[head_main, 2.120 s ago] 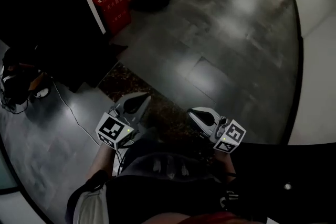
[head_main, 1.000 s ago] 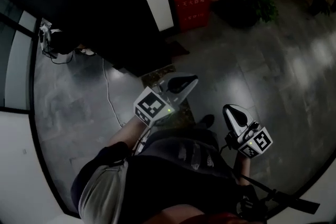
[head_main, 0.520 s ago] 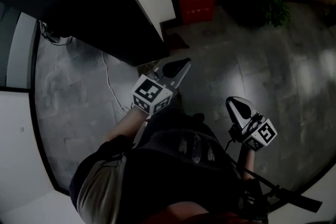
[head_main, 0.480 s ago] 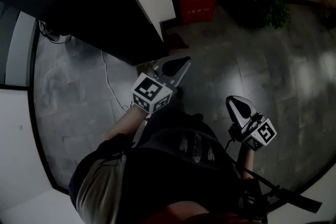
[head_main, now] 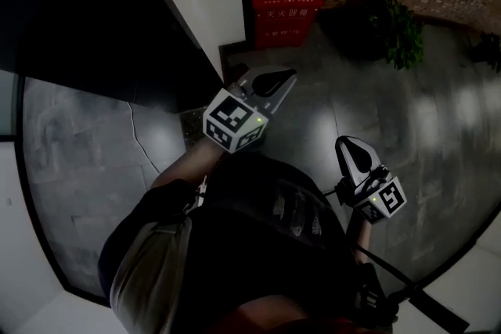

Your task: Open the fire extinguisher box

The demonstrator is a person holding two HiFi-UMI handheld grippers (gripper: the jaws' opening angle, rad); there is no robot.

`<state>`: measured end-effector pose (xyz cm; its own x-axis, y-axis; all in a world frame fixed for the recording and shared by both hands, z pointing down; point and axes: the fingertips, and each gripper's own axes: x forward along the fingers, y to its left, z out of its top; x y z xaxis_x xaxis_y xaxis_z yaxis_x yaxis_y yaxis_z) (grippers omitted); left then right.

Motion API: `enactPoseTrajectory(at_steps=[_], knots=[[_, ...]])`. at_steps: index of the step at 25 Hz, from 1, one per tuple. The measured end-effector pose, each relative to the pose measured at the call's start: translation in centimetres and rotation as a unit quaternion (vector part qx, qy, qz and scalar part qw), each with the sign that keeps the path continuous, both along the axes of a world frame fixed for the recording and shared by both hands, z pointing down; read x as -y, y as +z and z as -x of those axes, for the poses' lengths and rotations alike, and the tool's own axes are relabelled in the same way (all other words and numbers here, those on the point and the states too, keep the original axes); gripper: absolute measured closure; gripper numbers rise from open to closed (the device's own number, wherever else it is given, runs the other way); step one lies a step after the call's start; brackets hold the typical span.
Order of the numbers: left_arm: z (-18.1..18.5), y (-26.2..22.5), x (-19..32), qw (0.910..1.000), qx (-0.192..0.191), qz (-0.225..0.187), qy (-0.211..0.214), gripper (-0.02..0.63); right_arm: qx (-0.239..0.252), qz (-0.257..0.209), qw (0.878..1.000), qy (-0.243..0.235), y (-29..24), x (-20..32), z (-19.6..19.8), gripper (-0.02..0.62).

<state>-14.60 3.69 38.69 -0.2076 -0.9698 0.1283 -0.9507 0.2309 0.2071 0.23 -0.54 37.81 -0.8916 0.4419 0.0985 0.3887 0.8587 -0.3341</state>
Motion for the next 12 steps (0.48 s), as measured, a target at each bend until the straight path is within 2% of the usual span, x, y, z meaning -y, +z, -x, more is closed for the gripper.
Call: enactPoseTrajectory(at_steps=[3,7,10,12], knots=[[6.2,-0.6,0.9,0.9997,0.002,-0.021,-0.015,0.611,-0.006,-0.025,1.000,0.009,0.7,0.5,5.4,0.595],[10.8,-0.6,1.2,0.9975,-0.005,-0.041,-0.058,0.611,-0.020,-0.013,1.000,-0.007,1.9,1.0,9.1,0.595],[13.8,1.0,1.9,0.9953,0.000,-0.020,-0.095,0.611,-0.019,-0.021,0.999,-0.018,2.7,2.6,12.8,0.595],[15.0,2.3,2.6,0.9944,0.013,-0.001,-0.105,0.611,-0.018,-0.056,0.998,-0.037,3.8,3.5,15.1,0.595]])
